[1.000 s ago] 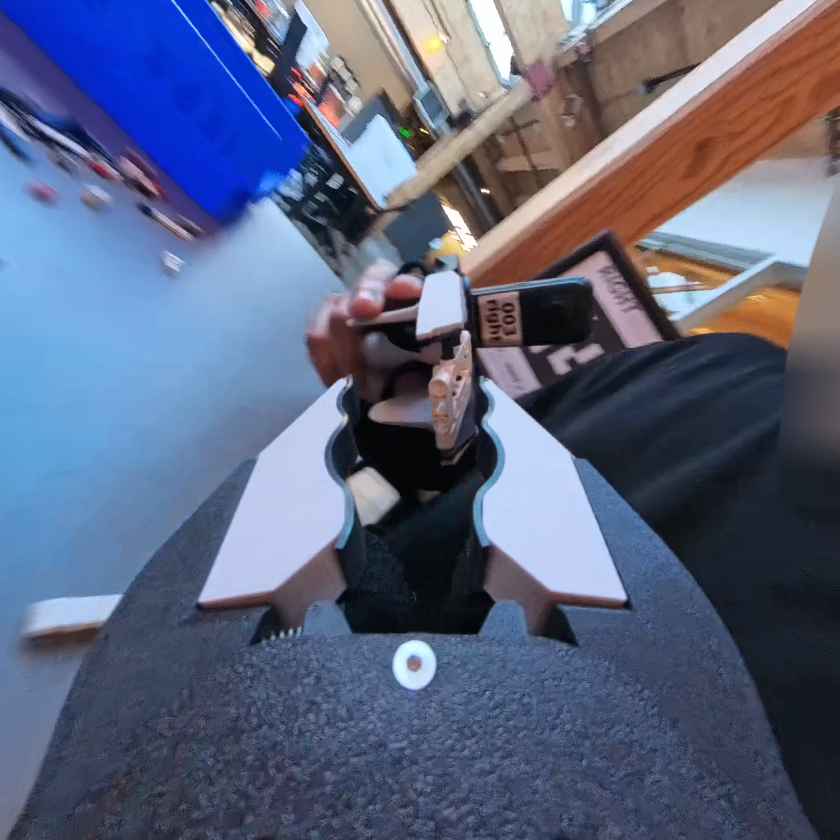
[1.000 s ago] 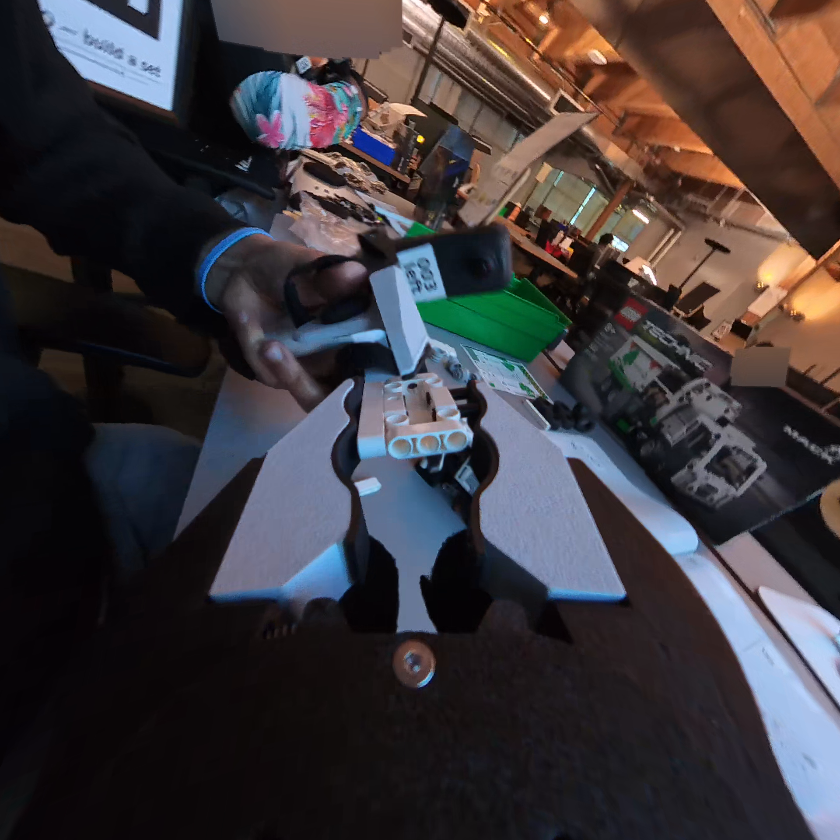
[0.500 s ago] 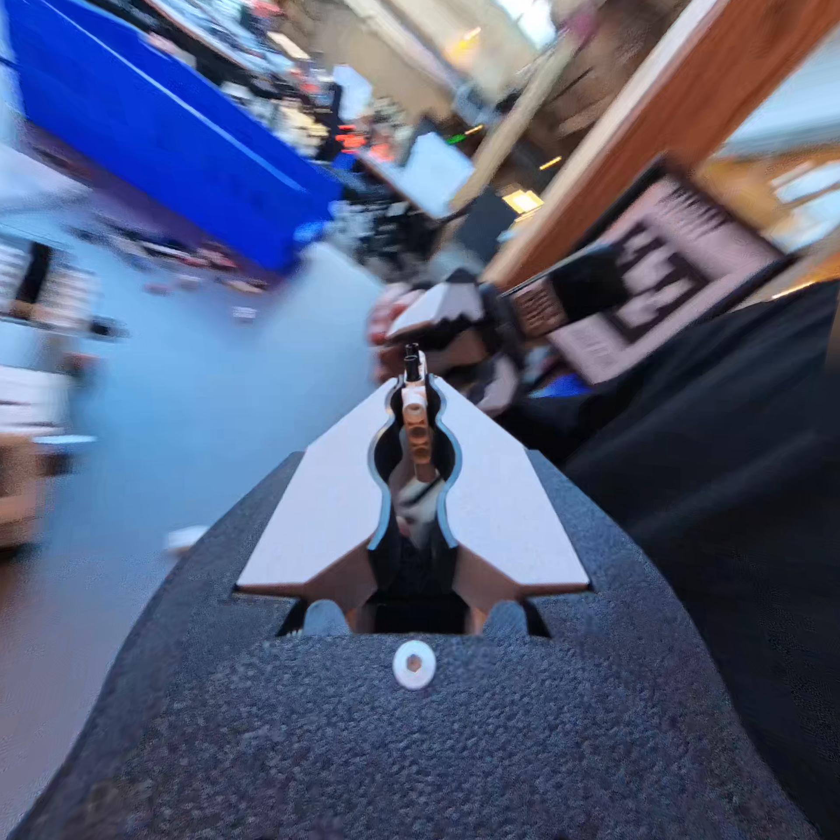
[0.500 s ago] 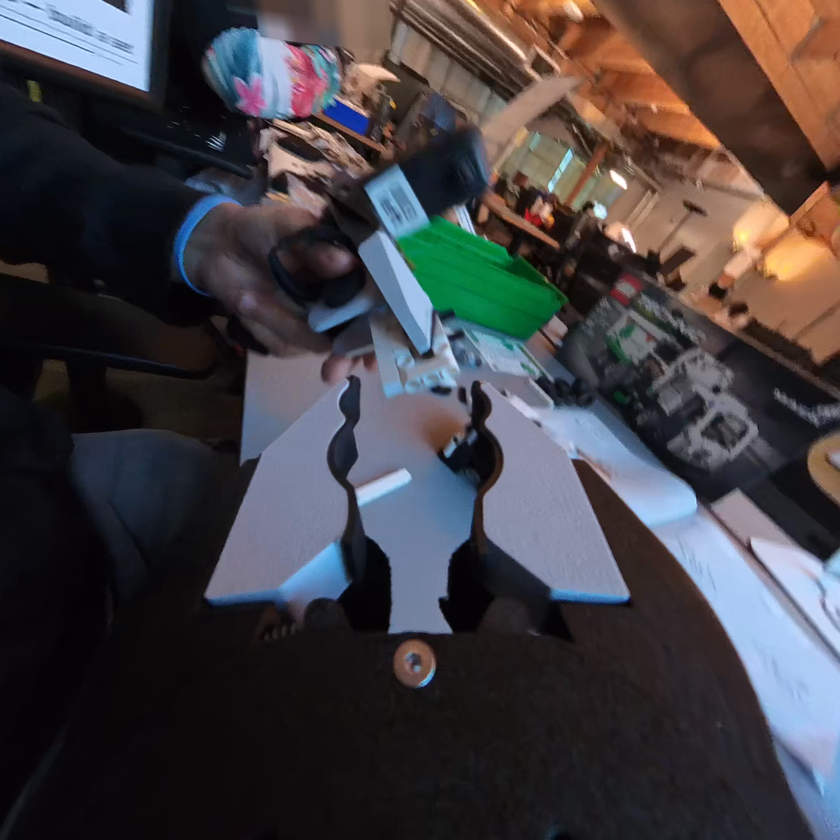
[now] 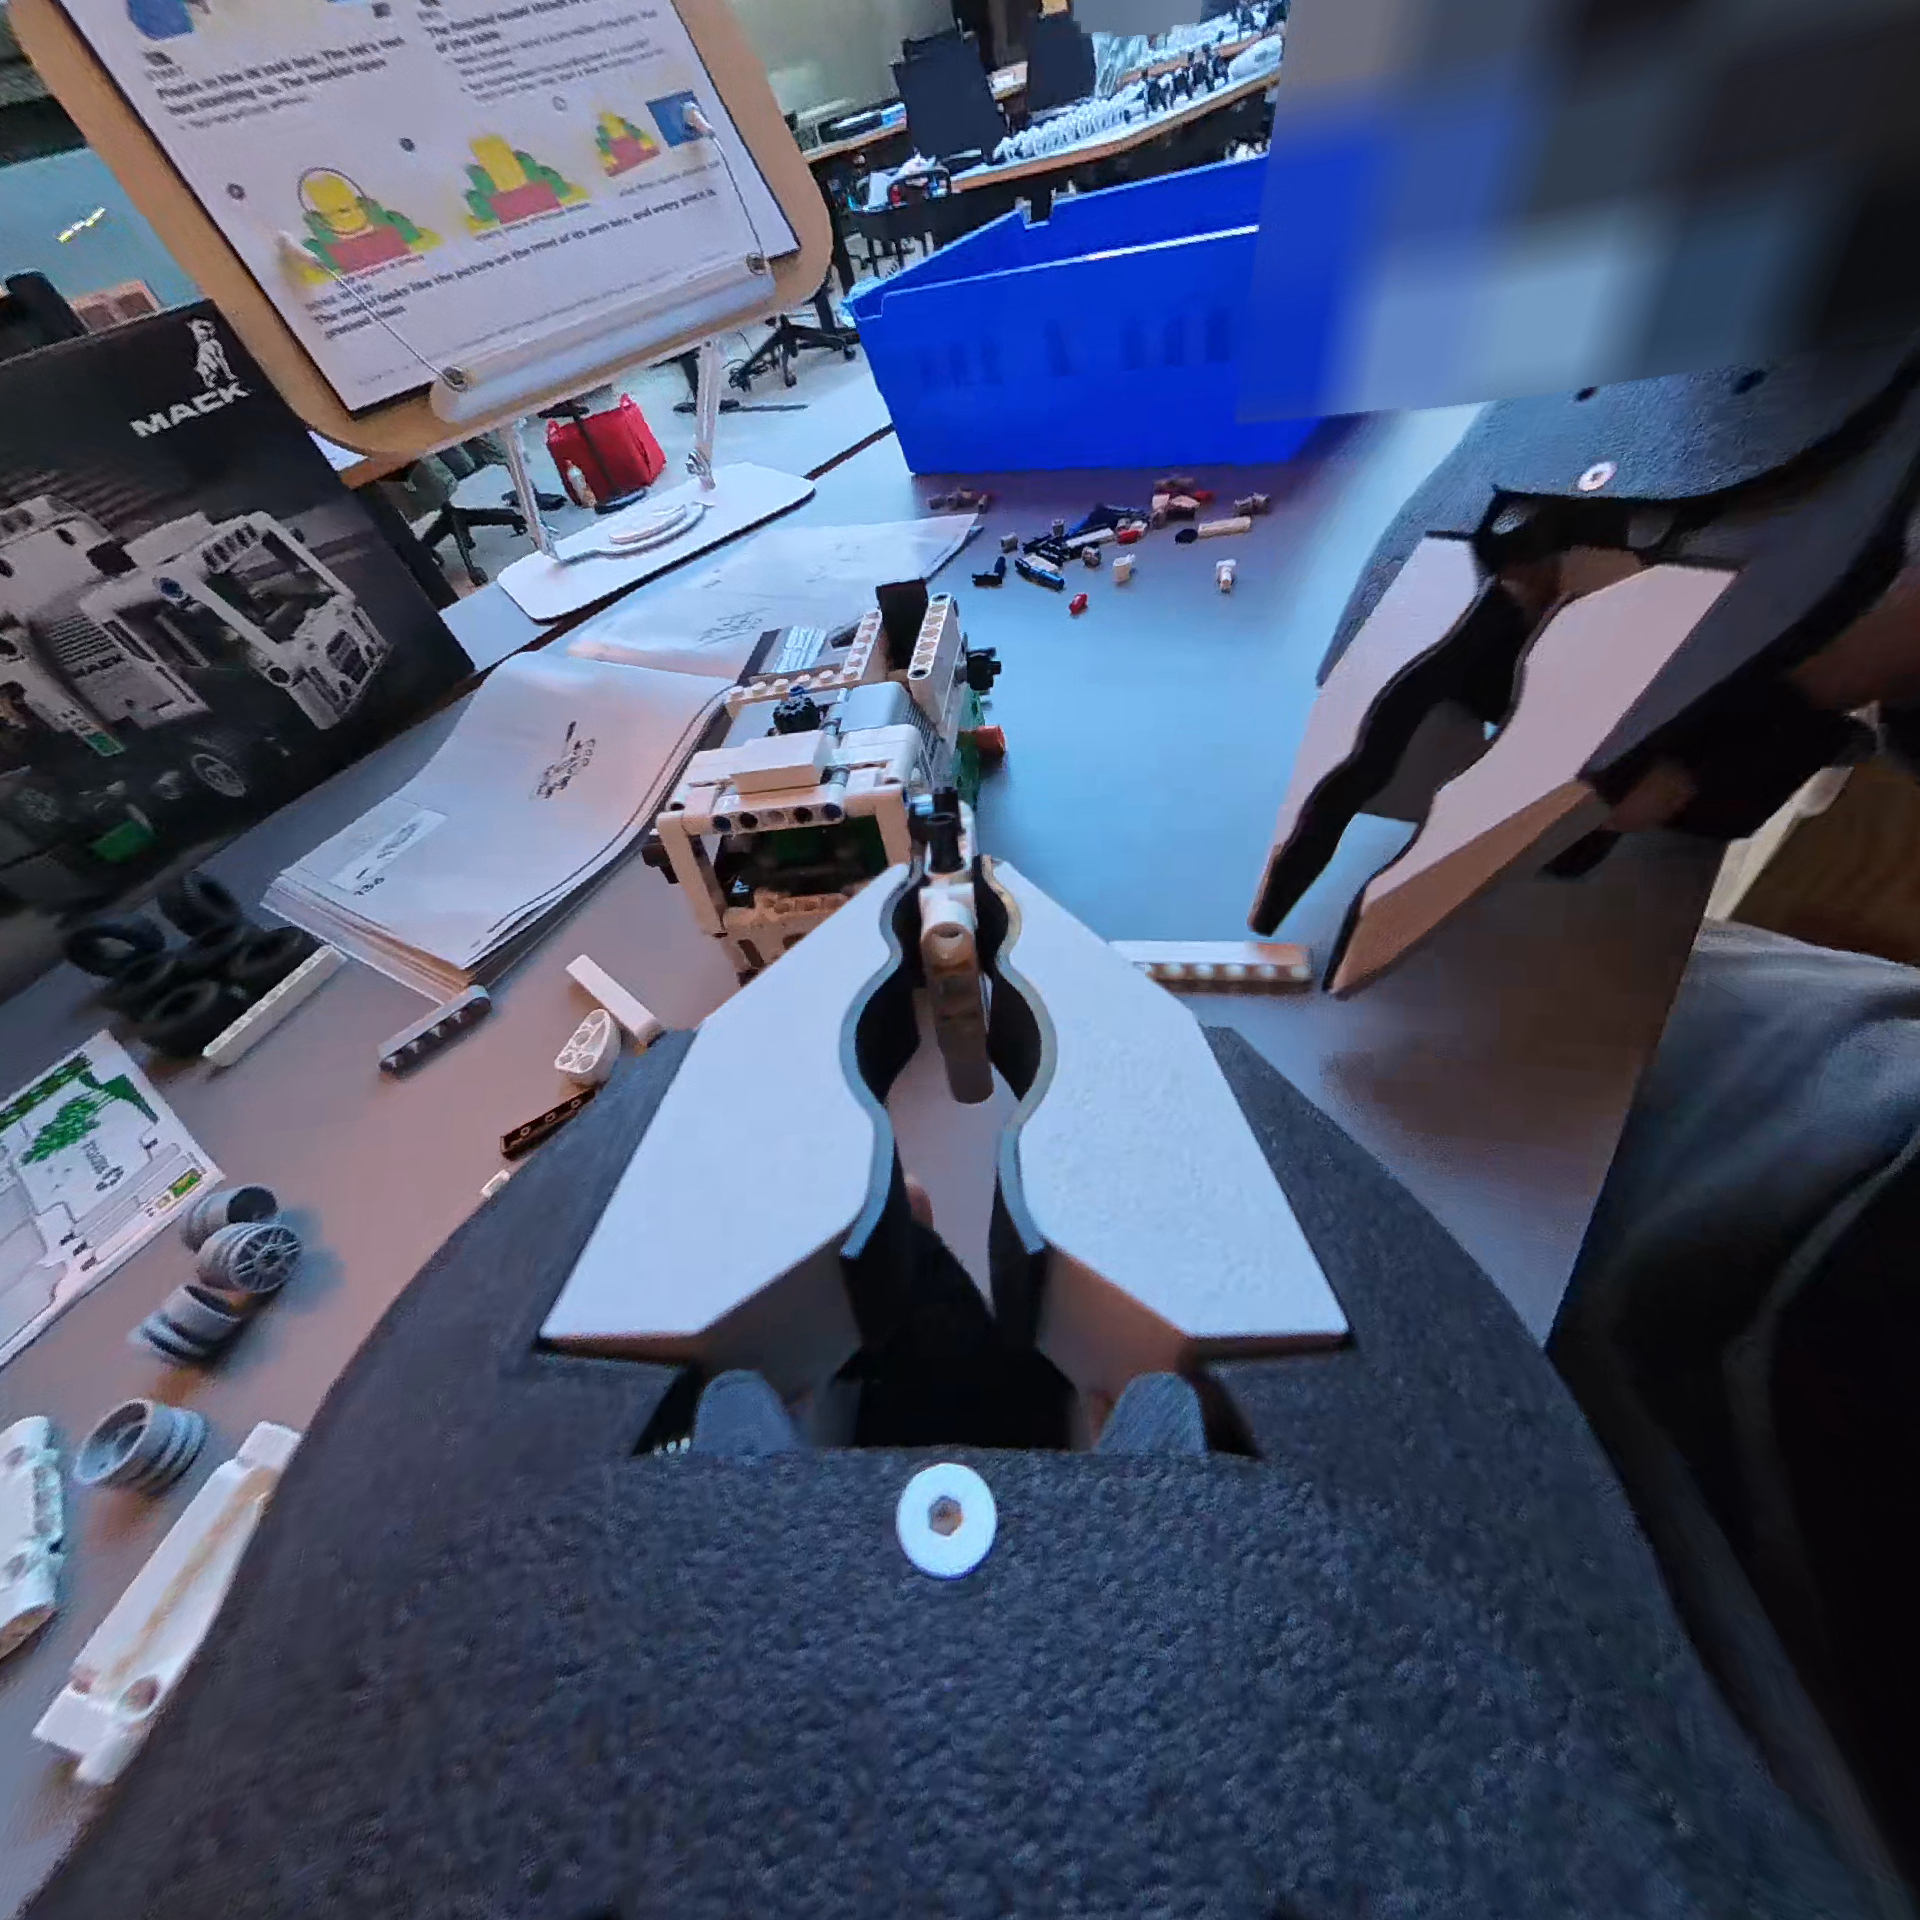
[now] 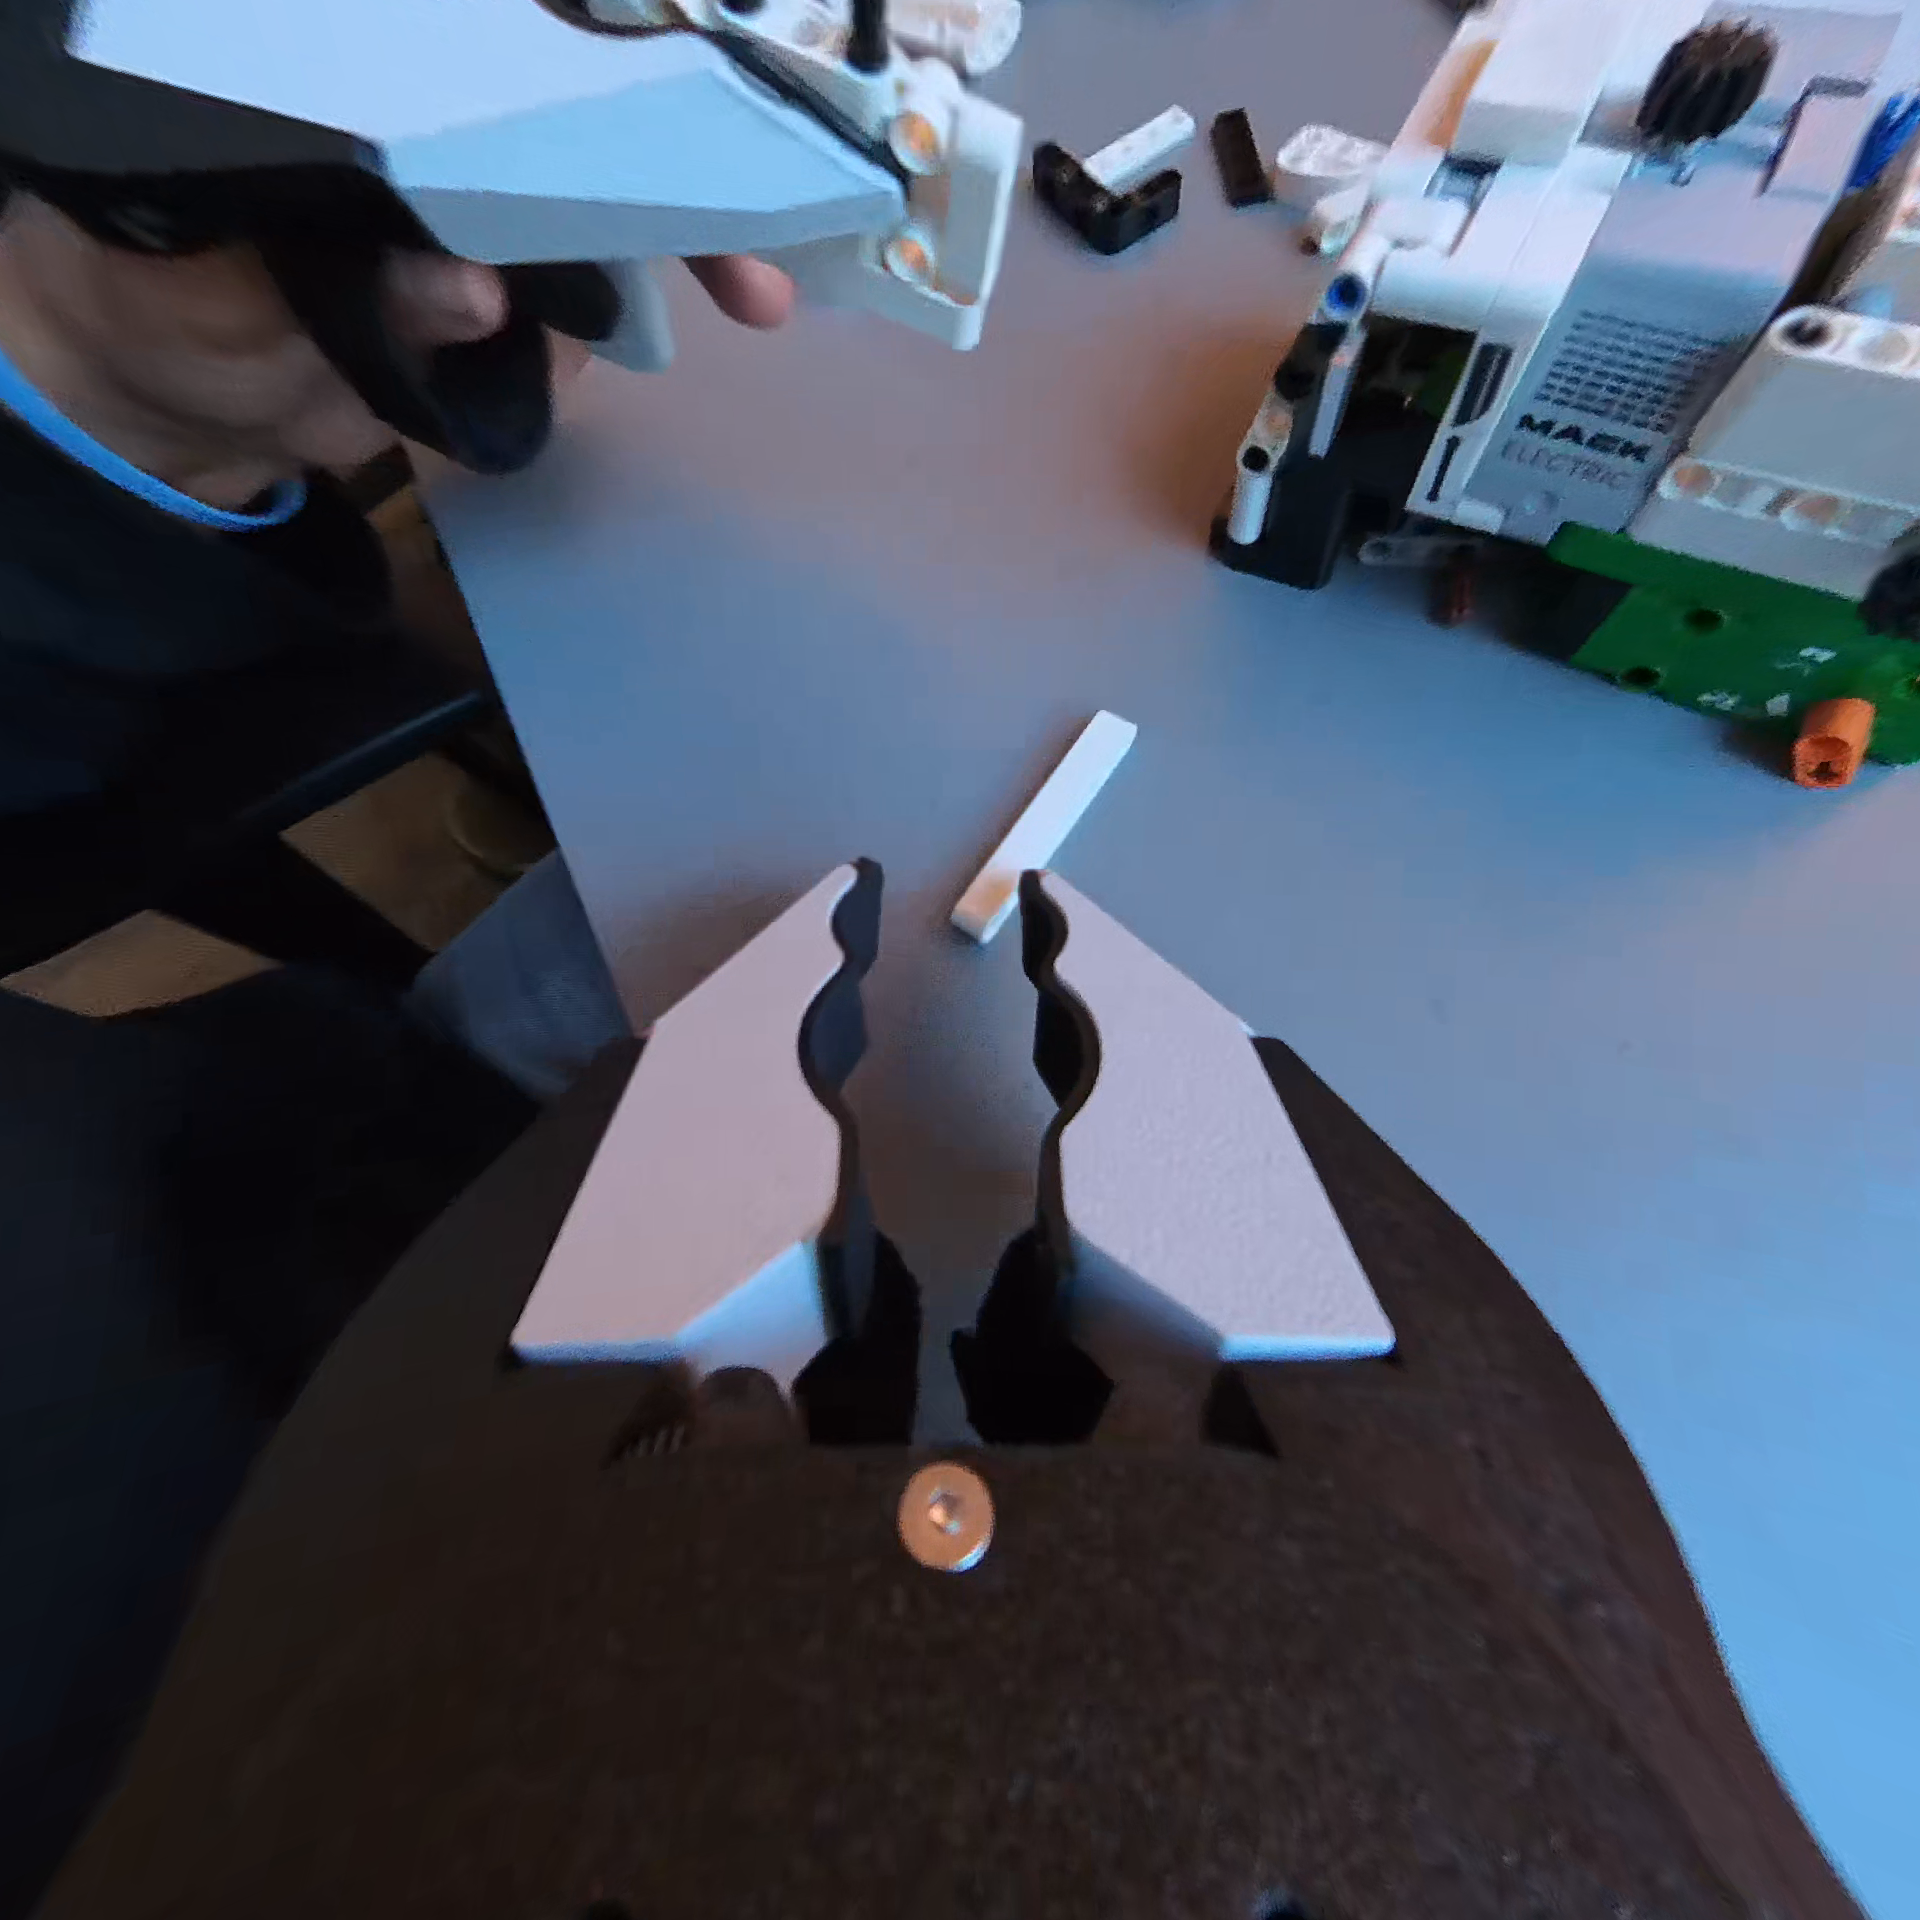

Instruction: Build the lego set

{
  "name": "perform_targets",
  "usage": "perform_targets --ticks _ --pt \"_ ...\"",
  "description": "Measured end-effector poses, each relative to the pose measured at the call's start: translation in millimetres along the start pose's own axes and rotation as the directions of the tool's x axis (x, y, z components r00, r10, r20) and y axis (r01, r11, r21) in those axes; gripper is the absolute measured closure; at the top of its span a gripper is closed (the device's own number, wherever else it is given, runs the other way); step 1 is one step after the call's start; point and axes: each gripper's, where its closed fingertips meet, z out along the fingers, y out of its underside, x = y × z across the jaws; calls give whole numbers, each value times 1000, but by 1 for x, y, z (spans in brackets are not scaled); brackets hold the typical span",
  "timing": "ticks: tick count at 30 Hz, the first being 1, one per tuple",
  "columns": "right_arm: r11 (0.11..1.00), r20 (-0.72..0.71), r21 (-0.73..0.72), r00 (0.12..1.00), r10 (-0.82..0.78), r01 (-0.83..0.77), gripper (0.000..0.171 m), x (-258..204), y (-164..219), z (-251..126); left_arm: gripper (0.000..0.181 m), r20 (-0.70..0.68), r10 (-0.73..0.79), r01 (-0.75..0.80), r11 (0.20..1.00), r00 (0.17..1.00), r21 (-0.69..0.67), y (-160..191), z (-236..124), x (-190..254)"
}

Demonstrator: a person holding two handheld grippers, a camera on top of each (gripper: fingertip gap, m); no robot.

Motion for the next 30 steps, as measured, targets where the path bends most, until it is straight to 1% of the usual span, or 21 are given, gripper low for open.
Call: perform_targets --ticks 3,5,7,9,13,15,16,17,18,20,21,23,24,25,26,28,29,30 --pt "999 -9 -40 1000 -2 2 145 0 4 10 175 -15 2 -2 1000 1000 5 -1 -3 6" --pt "999 -65 -52 998 -18 14 146 5 2 11 176 -19 11 -11 1000 1000 -9 2 -4 9" --pt "998 -119 -59 993 -14 7 146 11 -1 12 176 1 56 -56 997 998 -46 9 -5 7" --pt "997 -158 -78 987 6 -19 141 15 -2 14 176 16 83 -81 994 996 -67 13 -5 4" --pt "994 -221 -77 973 65 -83 129 16 -9 18 176 -9 48 -49 998 999 -51 11 -8 5" --pt "991 -276 -62 956 99 -121 130 23 -11 18 176 -24 30 -31 999 999 -43 10 -8 7" --pt "988 -278 -58 953 119 -141 131 24 -11 20 176 -29 25 -26 999 999 -43 11 -8 7" --pt "986 -278 -52 951 137 -157 133 25 -10 23 176 -33 22 -23 999 999 -42 11 -8 7" --pt "988 -292 -50 948 126 -146 145 27 -9 22 175 -37 19 -21 999 999 -40 11 -8 8" --pt "992 -326 -83 943 59 -91 163 31 -7 19 176 -45 15 -17 999 999 -36 12 -7 10" --pt "992 -362 -112 932 15 -59 164 37 -4 14 176 -46 17 -18 999 999 -34 11 -7 11" --pt "979 -461 -198 876 -143 56 164 58 1 -11 176 -43 29 -31 999 999 -31 10 -6 12" --pt "959 -476 -246 845 -246 141 164 66 3 -27 176 -40 40 -41 999 998 -31 10 -6 14" --pt "921 -476 -327 805 -355 212 164 74 10 -43 176 -38 54 -55 998 998 -33 10 -5 15" --pt "863 -473 -435 750 -461 257 164 87 22 -62 176 -37 69 -71 997 997 -37 10 -4 18" --pt "706 -429 -636 618 -659 311 164 111 46 -102 176 -41 100 -102 994 994 -45 10 -2 24" --pt "614 -381 -718 555 -740 326 164 120 58 -118 176 -46 113 -115 992 993 -47 10 0 27" --pt "530 -318 -774 511 -799 346 164 125 70 -130 176 -51 124 -126 991 991 -48 10 1 31"
